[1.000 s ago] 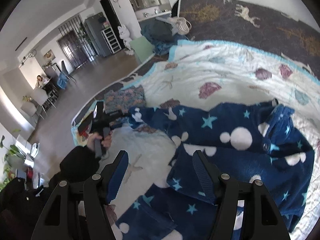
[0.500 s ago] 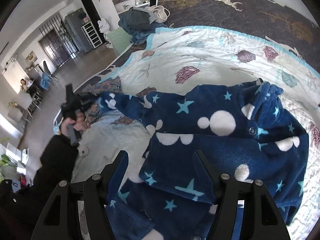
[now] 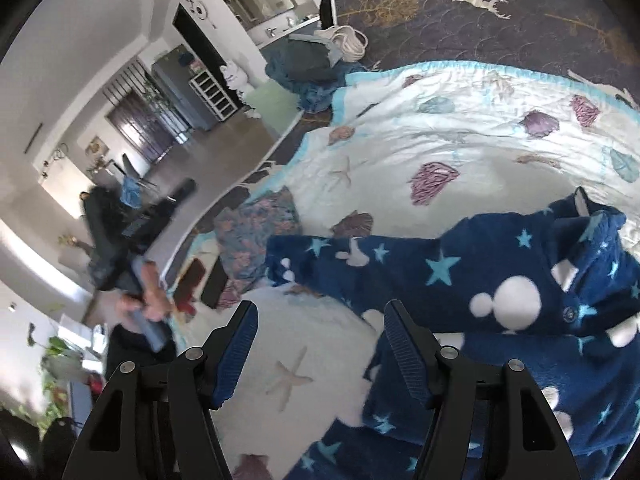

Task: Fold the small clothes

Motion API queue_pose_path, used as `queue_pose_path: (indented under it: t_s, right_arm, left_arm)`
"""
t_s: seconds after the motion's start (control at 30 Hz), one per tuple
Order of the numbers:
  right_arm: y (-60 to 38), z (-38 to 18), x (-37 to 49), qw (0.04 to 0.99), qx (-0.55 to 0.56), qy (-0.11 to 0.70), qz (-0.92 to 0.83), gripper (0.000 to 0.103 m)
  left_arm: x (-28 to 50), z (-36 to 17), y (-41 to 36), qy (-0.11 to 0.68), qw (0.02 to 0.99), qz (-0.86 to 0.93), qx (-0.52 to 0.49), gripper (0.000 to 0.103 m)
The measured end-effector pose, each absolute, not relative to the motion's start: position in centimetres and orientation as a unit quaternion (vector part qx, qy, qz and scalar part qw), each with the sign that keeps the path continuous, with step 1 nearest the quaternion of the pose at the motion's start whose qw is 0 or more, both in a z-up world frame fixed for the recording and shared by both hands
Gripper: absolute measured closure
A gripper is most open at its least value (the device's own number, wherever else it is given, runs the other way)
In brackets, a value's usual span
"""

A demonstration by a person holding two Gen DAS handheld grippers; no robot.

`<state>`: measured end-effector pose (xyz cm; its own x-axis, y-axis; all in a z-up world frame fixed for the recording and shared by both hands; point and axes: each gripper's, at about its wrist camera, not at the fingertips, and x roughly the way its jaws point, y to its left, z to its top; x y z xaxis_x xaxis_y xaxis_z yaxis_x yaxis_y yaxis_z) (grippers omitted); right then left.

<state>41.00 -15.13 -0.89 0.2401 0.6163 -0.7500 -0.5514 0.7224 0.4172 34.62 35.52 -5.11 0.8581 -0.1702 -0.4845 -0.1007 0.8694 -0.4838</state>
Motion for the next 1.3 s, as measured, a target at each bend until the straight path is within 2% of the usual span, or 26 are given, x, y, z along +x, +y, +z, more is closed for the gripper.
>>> queue_pose_path:
  t_s: [0.23,0.4,0.5,0.57,0.63,0.67,0.7,0.73,0.83,0.97,1.03,1.17,1.27,1.3]
  right_arm:
    - [-15.6,-5.2,40.7,0.76,0.01,0.537,0.365,0.035]
    - [-15.7,-7.4,41.7,0.745,0.046,0.552,0.373,0.035]
    - [-15.8,-8.1,42.0,0.74,0.053,0.559,0.37,0.035]
    - [-15.8,-8.4,42.2,0.739,0.051,0.562,0.368,0.035]
    - [-15.9,-8.9,42.5,0.737,0.054,0.565,0.368,0.035]
    - [-15.9,-9.1,42.7,0.735,0.059,0.566,0.369,0.035]
    - [-15.8,-9.4,42.9,0.732,0.069,0.568,0.371,0.035]
    - [-15.8,-9.7,43.1,0.729,0.079,0.57,0.372,0.035]
    - [-15.8,-10.5,43.6,0.723,0.103,0.578,0.363,0.035]
    - [-15.7,-9.5,43.7,0.752,0.061,0.564,0.336,0.038]
    - [-15.4,-8.7,44.2,0.758,0.053,0.554,0.341,0.042]
    - [-12.7,-7.4,47.0,0.704,0.117,0.572,0.403,0.045]
    - [-8.8,-6.0,48.4,0.705,0.074,0.582,0.398,0.045]
    - [-7.7,-5.6,48.5,0.706,0.055,0.581,0.4,0.04]
  left_arm:
    - [35.7,-20.6,42.8,0.378,0.823,0.069,-0.418,0.045]
    - [35.1,-28.1,43.0,0.388,0.744,0.082,-0.538,0.045]
    - [34.5,-30.3,42.4,0.364,0.731,0.092,-0.569,0.043]
    - [34.7,-30.2,42.2,0.354,0.731,0.087,-0.577,0.036]
    - [35.4,-30.0,42.0,0.354,0.726,0.074,-0.585,0.035]
    - [36.2,-30.2,42.0,0.352,0.721,0.048,-0.595,0.048]
    - [37.0,-30.7,41.9,0.353,0.711,0.021,-0.608,0.081]
    - [37.5,-31.2,41.7,0.359,0.696,0.006,-0.622,0.09]
    - [37.0,-30.2,40.8,0.335,0.714,0.03,-0.614,0.09]
    - [35.8,-21.4,36.6,0.295,0.864,0.04,-0.406,0.091]
    - [35.2,-18.4,34.0,0.277,0.891,0.008,-0.36,0.091]
    - [34.1,-14.8,29.5,0.254,0.911,-0.039,-0.324,0.091]
    - [33.6,-13.2,25.6,0.253,0.922,-0.067,-0.285,0.091]
    - [34.1,-12.8,24.4,0.256,0.924,-0.075,-0.273,0.091]
